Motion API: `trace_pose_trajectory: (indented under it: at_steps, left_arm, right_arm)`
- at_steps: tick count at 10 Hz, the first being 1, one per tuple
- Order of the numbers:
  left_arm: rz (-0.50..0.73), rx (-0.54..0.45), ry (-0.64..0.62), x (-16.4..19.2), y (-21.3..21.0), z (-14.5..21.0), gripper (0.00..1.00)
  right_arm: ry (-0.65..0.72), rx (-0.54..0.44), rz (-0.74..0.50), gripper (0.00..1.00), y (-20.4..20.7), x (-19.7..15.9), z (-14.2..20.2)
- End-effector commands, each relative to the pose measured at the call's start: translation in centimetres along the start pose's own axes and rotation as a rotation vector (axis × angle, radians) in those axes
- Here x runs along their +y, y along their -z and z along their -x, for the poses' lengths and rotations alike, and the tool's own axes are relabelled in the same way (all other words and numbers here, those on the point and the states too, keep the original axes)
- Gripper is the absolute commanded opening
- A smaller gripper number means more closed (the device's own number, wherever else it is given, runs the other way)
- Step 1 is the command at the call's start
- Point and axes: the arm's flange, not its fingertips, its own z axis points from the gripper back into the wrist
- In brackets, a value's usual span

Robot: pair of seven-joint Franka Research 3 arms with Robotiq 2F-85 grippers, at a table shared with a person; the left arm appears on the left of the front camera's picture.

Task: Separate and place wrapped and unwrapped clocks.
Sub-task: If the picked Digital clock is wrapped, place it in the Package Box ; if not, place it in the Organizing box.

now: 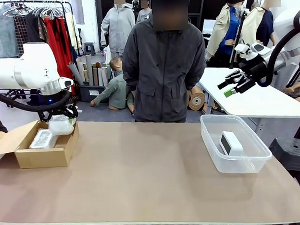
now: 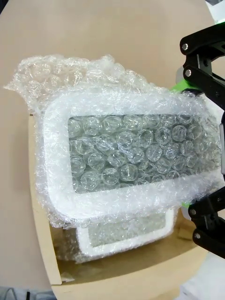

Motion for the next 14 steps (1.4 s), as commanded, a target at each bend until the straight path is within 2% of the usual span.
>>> trace_pose_trajectory:
  at_steps: [1, 6, 8, 14]
  left_arm:
    - [-0.002, -0.002, -0.008, -0.4, -0.3, 0.0, 0.0]
    - [0.0, 0.001, 0.004, -0.4, 0.1, 0.1, 0.0]
    - [-0.089, 0.014, 0.01, -0.5, 0.3, 0.4, 0.0]
    - [-0.148, -0.021, -0.021, -0.4, 1.1, 1.8, 0.0]
  right_arm:
    - [-0.003, 0.003, 0.015, 1.0, 0.1, 0.1, -0.2]
    - [-0.003, 0.003, 0.015, 1.0, 0.1, 0.1, -0.2]
    - [-0.003, 0.003, 0.015, 1.0, 0.1, 0.1, -0.2]
    - [-0.003, 0.003, 0.015, 1.0, 0.1, 0.1, -0.2]
